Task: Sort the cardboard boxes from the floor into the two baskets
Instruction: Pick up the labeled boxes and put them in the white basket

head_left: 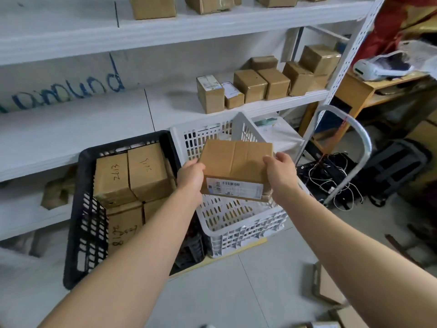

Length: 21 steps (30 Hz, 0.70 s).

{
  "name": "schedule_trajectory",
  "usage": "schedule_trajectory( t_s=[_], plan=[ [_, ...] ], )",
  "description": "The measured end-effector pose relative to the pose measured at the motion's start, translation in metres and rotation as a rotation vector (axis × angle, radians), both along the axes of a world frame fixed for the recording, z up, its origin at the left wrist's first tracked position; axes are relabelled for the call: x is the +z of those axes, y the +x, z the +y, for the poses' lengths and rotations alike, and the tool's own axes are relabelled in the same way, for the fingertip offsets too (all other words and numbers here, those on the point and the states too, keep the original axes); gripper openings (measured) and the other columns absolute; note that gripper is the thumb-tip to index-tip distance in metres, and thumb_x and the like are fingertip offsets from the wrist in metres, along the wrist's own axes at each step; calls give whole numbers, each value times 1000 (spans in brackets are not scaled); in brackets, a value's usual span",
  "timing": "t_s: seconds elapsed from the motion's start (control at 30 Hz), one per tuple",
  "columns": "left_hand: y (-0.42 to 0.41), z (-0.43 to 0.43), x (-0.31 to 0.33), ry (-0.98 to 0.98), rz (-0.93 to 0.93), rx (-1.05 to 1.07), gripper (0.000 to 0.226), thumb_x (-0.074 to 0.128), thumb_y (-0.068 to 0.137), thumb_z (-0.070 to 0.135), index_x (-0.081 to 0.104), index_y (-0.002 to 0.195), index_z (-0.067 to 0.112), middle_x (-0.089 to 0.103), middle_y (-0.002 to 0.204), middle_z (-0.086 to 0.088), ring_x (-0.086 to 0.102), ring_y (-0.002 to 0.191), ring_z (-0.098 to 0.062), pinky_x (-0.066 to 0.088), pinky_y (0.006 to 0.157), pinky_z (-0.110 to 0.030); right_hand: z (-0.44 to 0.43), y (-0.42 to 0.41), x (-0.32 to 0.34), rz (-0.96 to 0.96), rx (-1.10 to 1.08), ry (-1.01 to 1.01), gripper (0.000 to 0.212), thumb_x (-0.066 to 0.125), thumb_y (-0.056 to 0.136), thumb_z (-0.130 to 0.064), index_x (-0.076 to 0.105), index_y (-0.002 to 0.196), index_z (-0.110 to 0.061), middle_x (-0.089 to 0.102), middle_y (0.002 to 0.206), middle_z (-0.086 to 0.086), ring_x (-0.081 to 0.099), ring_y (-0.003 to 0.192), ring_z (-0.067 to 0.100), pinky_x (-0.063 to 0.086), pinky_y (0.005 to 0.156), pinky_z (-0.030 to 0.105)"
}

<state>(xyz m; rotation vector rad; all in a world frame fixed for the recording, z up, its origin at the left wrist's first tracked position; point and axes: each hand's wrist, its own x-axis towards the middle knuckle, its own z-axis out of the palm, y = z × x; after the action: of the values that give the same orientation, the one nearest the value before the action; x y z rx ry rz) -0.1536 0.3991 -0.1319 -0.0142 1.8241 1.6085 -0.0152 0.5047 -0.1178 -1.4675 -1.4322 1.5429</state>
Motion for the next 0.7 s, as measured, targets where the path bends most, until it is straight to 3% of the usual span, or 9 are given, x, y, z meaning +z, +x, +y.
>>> schedule_trajectory(
  t_s=[0.07,0.13,0.23,0.33,0.43,0.57,0.7],
  plan=[
    [-13,8,-6,-9,-41,-4,43,43,93,6,52,133,22,58,121,-8,57,101,-25,51,89,-46,11,-11,-6,2,9,-20,58,52,93,-23,30,146,-14,49,131,8,50,108,22,44,95,38],
    [-25,19,-10,-8,-74,12,43,40,95,2,54,130,22,58,104,-5,55,88,-21,54,85,-45,27,-24,-14,-22,8,-20,63,52,93,-26,24,149,-17,41,143,9,47,119,26,40,94,35],
    [-43,40,-17,-28,-79,12,45,39,94,-1,56,128,22,57,98,-2,54,85,-19,52,90,-46,53,-43,-30,-122,36,-15,70,51,92,-37,17,151,-24,29,151,9,40,130,34,38,104,42],
    [-61,63,-25,-66,-72,15,47,39,94,-1,55,132,23,58,104,-3,53,85,-18,53,84,-41,80,-65,-46,-235,104,-47,73,50,85,-54,23,148,-30,35,147,10,46,123,37,43,101,52],
    [-78,87,-26,-67,-130,-2,47,37,96,-3,54,132,22,55,106,-3,51,83,-18,51,74,-41,112,-87,-63,-266,166,-144,69,52,83,-59,40,139,-20,50,132,11,53,113,33,49,94,52],
    [-105,117,-48,-75,-152,-46,56,34,96,-6,48,139,26,53,127,-7,52,106,-27,48,95,-51,144,-117,-82,-353,228,-187,64,54,87,-56,43,129,-10,57,119,11,58,103,32,55,84,49],
    [-120,138,-79,-144,-97,-7,63,34,94,-7,43,142,33,51,128,-3,55,97,-21,51,93,-42,157,-140,-112,-400,273,-221,70,59,85,-54,37,134,-10,55,123,11,58,106,31,56,82,49]
  ],
)
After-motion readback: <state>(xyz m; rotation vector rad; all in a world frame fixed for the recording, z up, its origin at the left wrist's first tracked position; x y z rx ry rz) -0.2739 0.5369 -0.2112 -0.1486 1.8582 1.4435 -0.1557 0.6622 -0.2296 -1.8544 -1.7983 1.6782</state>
